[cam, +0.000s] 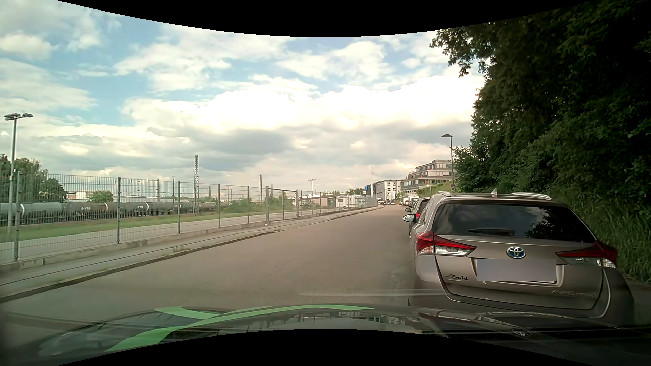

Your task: Follow the waypoints while adhering to traffic rules and regulations

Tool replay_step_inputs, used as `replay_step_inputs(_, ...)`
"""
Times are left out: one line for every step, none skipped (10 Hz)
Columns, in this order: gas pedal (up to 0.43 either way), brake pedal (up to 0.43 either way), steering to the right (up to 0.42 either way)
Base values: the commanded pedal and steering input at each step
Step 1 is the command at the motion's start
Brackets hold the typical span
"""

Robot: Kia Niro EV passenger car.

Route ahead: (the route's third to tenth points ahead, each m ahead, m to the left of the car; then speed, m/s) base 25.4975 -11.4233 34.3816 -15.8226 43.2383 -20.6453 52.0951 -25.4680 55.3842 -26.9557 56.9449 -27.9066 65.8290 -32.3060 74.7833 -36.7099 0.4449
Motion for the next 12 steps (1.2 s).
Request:
replay_step_inputs(0.000, 0.000, -0.973)
replay_step_inputs(0.000, 0.000, -0.973)
replay_step_inputs(0.000, 0.000, -0.973)
replay_step_inputs(0.000, 0.000, -0.973)
replay_step_inputs(0.000, 0.000, -0.973)
replay_step_inputs(0.000, 0.000, -0.972)
replay_step_inputs(0.000, 0.000, -0.969)
replay_step_inputs(0.000, 0.000, -0.965)
replay_step_inputs(0.000, 0.000, -0.961)
replay_step_inputs(0.000, 0.000, -0.954)
replay_step_inputs(0.000, 0.000, -0.926)
replay_step_inputs(0.000, 0.000, -0.883)
